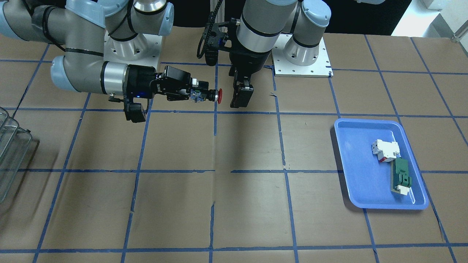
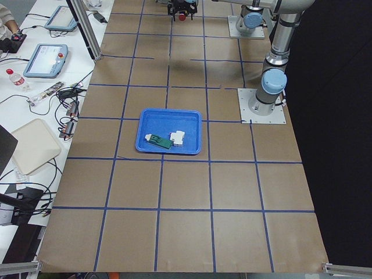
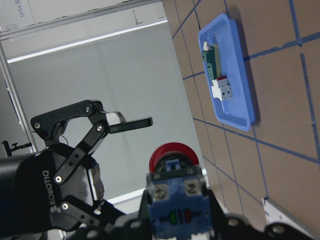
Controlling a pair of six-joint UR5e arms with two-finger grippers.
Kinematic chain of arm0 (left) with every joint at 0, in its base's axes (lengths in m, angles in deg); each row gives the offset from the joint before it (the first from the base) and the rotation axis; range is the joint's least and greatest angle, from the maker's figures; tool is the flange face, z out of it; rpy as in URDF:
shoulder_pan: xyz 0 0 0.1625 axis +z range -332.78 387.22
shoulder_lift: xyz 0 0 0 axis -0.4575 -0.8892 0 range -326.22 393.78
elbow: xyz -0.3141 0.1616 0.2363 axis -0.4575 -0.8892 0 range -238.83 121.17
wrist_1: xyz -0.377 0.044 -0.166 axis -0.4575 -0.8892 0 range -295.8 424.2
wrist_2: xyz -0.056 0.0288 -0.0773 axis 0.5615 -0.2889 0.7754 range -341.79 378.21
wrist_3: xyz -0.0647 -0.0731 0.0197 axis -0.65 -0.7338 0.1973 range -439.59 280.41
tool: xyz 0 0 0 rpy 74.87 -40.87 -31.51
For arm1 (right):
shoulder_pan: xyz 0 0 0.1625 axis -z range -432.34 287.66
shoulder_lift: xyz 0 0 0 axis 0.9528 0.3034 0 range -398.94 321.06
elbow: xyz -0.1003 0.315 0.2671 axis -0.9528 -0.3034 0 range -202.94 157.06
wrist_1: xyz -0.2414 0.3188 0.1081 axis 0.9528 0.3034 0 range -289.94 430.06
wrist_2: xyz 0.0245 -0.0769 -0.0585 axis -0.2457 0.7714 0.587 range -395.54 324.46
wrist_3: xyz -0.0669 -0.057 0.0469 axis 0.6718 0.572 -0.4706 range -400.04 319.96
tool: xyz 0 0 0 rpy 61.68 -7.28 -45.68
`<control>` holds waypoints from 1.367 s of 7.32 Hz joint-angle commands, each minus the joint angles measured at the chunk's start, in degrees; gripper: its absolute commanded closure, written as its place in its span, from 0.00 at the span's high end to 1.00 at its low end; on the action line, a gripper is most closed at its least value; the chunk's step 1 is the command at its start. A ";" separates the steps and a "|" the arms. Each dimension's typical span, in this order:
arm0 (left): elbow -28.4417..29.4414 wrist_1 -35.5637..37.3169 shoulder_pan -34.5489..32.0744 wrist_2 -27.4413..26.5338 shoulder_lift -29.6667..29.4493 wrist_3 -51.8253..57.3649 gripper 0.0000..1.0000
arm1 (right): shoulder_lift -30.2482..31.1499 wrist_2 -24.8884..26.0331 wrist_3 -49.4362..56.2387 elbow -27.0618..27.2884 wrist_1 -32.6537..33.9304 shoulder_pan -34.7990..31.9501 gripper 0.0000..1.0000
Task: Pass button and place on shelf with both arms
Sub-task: 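Open and raise the left gripper while the right gripper carries the button off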
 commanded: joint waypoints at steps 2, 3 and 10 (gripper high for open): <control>-0.18 -2.89 4.79 -5.50 0.26 -0.56 1.00 | 0.07 15.73 0.00 -6.51 0.15 10.89 0.00; -0.18 -2.55 7.86 -5.26 0.18 -0.92 1.00 | 0.07 24.06 0.00 -10.20 -0.12 14.58 0.00; -0.44 -14.48 18.26 -6.39 6.49 -3.82 1.00 | -3.17 65.60 3.58 -28.95 10.65 27.62 0.00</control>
